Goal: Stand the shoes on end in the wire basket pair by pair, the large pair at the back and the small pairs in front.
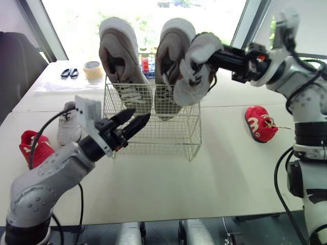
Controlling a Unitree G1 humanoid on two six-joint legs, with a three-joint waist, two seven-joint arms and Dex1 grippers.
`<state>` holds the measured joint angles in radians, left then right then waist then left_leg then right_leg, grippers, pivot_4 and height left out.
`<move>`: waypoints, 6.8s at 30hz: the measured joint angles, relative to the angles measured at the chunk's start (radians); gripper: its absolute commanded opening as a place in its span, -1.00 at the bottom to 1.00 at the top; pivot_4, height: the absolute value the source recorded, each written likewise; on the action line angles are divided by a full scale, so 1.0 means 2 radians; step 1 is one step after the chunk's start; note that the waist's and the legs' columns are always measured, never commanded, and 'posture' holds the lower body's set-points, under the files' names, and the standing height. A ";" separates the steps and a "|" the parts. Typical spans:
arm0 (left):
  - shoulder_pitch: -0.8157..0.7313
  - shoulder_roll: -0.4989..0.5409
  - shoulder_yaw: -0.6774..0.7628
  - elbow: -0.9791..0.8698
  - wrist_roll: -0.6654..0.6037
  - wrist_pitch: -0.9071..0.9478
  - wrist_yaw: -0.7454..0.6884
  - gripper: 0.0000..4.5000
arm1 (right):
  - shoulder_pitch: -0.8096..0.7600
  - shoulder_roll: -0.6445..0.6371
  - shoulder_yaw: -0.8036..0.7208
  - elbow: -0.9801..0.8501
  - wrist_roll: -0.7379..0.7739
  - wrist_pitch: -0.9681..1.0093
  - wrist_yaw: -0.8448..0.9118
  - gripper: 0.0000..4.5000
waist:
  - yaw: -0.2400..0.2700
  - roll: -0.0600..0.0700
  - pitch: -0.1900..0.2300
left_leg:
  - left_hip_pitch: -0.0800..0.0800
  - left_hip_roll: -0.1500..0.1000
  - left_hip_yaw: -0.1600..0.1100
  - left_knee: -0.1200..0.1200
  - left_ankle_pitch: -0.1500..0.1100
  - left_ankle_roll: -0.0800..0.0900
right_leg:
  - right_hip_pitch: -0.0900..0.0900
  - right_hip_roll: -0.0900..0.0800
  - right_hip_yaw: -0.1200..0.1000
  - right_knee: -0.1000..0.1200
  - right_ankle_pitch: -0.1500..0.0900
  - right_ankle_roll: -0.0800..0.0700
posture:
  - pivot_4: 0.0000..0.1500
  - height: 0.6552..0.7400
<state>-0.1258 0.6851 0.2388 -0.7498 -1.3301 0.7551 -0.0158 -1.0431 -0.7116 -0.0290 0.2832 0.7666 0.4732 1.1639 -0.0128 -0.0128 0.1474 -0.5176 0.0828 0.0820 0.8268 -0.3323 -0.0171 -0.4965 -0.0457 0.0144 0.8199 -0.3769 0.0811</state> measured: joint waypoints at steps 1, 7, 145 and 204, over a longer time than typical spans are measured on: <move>0.006 0.008 0.005 -0.001 -0.003 0.000 -0.004 0.35 | 0.000 0.005 0.001 0.003 -0.006 -0.002 0.010 -0.82 | 0.001 0.000 0.000 | 0.001 0.000 0.000 0.000 0.000 0.000 | 0.000 0.000 0.000 0.000 0.000 -0.001 | 1.00 -1.00; 0.004 0.026 0.030 0.001 -0.026 -0.004 -0.013 0.35 | 0.015 0.042 0.017 0.053 -0.050 -0.021 0.050 -0.82 | 0.001 0.000 0.000 | 0.001 0.000 0.000 0.000 0.000 -0.001 | 0.001 0.000 0.000 0.000 0.000 -0.001 | 1.00 -1.00; -0.071 -0.255 -0.097 0.168 0.494 -0.254 -0.146 -0.06 | 0.179 -0.160 -0.048 -0.183 0.040 0.326 -0.020 1.00 | 0.012 -0.002 0.003 | 0.005 0.000 -0.001 -0.002 0.001 -0.001 | 0.009 0.000 -0.002 -0.007 0.004 0.004 | 1.00 -1.00; 0.124 0.090 -0.107 -0.121 -0.154 -0.064 0.040 0.96 | 0.428 0.170 -0.241 -0.071 -0.194 -0.073 -0.479 1.00 | 0.010 0.003 -0.001 | 0.002 0.000 0.001 0.001 0.001 -0.001 | 0.003 0.001 0.002 -0.003 0.003 0.002 | 1.00 -1.00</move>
<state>0.1229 0.8646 0.0241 -0.9919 -1.6372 0.6262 0.0641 -0.1875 -0.3710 -0.5106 0.1402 0.3791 0.3272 0.2055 0.0062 -0.0070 0.1458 -0.5136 0.0824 0.0832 0.8288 -0.3309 -0.0196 -0.4911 -0.0431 0.0188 0.8130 -0.3710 0.0847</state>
